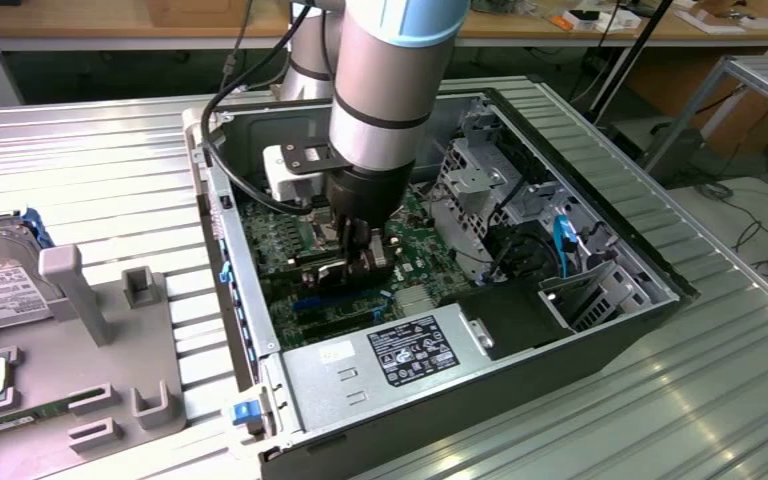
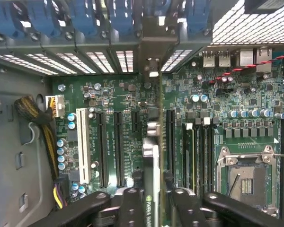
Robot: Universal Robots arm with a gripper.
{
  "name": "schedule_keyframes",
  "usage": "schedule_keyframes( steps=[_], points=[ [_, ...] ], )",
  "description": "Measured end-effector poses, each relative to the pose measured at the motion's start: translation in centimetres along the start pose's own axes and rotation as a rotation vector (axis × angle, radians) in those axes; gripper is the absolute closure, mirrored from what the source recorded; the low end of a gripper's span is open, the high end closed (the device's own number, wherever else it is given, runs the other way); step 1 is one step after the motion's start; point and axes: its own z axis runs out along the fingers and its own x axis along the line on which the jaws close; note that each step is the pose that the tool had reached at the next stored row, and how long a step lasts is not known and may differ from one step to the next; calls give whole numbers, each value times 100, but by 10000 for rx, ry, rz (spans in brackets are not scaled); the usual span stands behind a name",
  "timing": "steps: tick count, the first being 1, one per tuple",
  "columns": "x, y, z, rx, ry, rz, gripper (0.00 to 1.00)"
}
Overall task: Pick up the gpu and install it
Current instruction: 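Insert the gpu into the slot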
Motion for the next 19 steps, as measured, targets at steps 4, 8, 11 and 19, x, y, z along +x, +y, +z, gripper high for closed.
schedule_keyframes(
  steps=[4,8,11,19],
  points=[
    [1,0,1,0,-2,-1,73],
    [10,1,3,0,8,-19,73],
    [17,8,24,-1,12,-46,73],
    [8,52,26,-1,11,-46,73]
  ],
)
